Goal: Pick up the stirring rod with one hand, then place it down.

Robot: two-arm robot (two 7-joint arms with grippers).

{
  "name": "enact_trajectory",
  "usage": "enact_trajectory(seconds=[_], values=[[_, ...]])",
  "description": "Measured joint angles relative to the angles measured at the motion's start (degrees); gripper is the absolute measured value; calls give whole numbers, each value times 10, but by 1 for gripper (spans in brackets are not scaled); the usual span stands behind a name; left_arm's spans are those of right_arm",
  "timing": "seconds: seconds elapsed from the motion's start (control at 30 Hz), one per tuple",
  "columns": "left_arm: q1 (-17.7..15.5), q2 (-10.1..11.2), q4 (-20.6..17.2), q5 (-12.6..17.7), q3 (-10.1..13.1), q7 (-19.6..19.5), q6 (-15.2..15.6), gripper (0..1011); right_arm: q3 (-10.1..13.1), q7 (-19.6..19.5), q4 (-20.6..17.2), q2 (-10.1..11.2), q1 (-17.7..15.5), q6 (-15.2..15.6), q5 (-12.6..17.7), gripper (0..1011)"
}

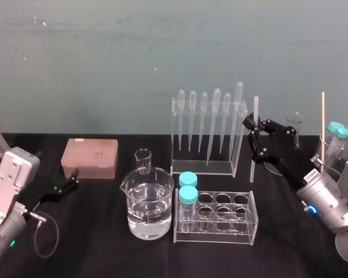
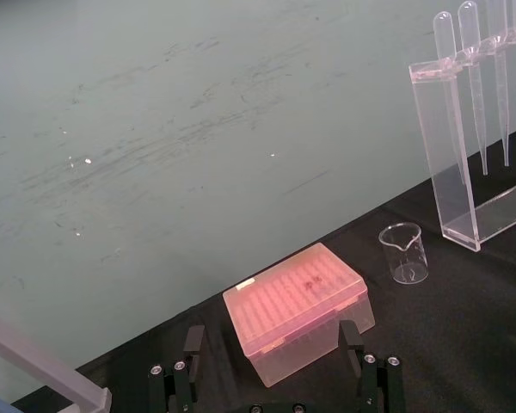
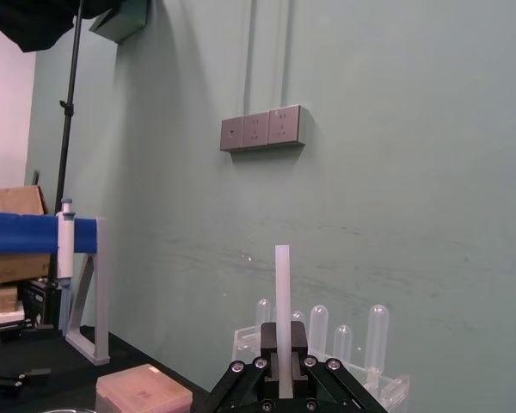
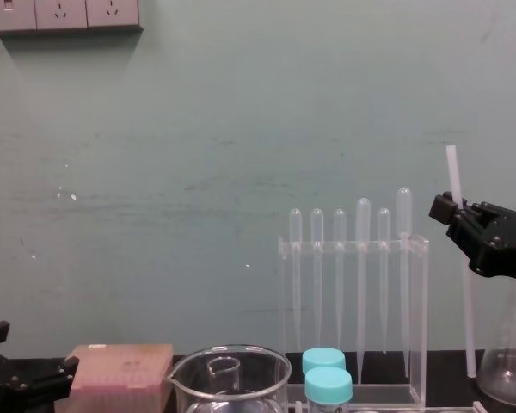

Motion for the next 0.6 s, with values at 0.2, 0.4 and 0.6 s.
enact_trajectory(seconds=[0.2, 0.4, 0.6], values=[[0, 0, 0, 0, 0, 0, 0, 1000, 0, 0, 0, 0, 0, -1, 1, 72], [0, 0, 0, 0, 0, 0, 0, 1000, -1, 0, 0, 0, 1, -1, 1, 72], [0, 0, 0, 0, 0, 0, 0, 1000, -1, 1, -1, 0, 1, -1, 1, 72]])
